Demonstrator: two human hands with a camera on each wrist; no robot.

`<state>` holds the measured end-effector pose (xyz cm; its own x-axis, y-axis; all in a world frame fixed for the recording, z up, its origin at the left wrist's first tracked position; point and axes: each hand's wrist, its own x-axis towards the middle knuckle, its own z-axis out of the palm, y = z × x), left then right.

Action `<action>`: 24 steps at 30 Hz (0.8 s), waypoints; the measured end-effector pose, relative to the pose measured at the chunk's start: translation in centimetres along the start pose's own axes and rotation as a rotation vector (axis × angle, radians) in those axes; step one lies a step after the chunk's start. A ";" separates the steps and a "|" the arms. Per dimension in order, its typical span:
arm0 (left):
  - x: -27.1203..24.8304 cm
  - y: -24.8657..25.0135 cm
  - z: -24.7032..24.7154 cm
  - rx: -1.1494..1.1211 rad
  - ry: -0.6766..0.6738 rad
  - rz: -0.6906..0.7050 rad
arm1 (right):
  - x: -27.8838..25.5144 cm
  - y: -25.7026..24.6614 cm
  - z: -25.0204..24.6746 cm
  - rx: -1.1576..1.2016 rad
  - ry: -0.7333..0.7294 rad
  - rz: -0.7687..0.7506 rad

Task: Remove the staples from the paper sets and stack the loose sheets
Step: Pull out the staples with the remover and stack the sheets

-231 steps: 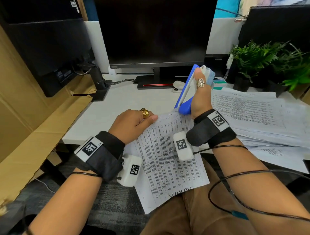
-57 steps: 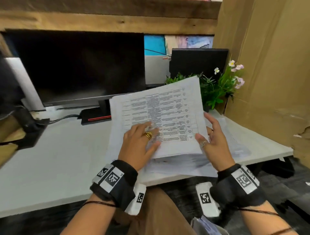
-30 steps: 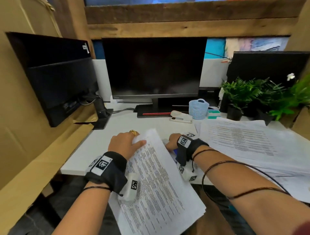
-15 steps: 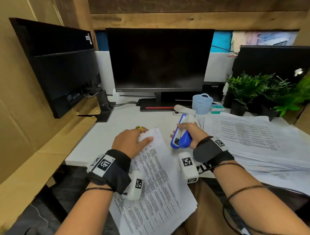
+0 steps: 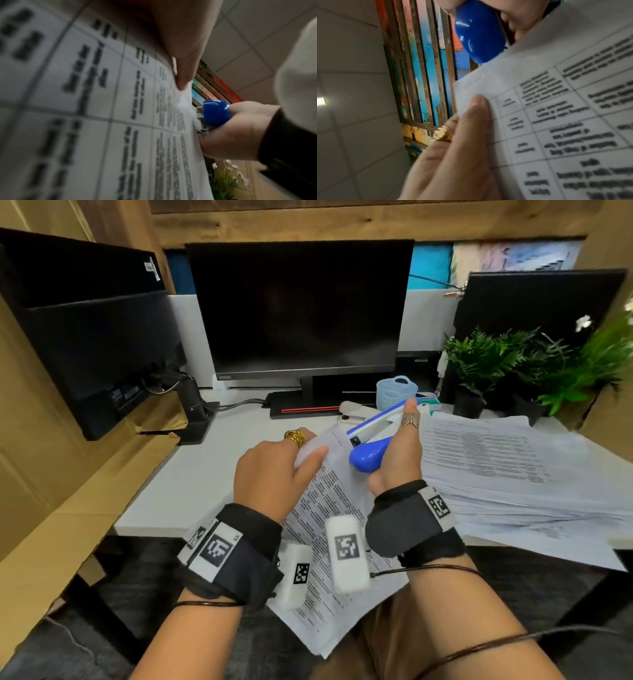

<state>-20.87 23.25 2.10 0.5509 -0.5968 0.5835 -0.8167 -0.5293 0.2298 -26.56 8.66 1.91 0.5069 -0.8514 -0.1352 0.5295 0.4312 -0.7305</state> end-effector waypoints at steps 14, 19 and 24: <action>-0.6 2.8 -0.3 -0.257 -0.134 0.026 | -0.6 -1.2 -0.8 -0.101 -0.097 -0.098; -0.6 3.4 -0.9 -0.152 -0.140 0.020 | -0.5 -1.8 -1.6 -0.102 -0.231 -0.045; -0.3 2.8 -1.5 -0.231 -0.068 -0.015 | -0.3 -1.9 -2.2 -0.067 -0.160 -0.089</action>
<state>-23.61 22.87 3.73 0.5669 -0.6336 0.5265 -0.8218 -0.3907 0.4148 -29.20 7.44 1.90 0.5645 -0.8246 0.0362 0.5333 0.3308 -0.7786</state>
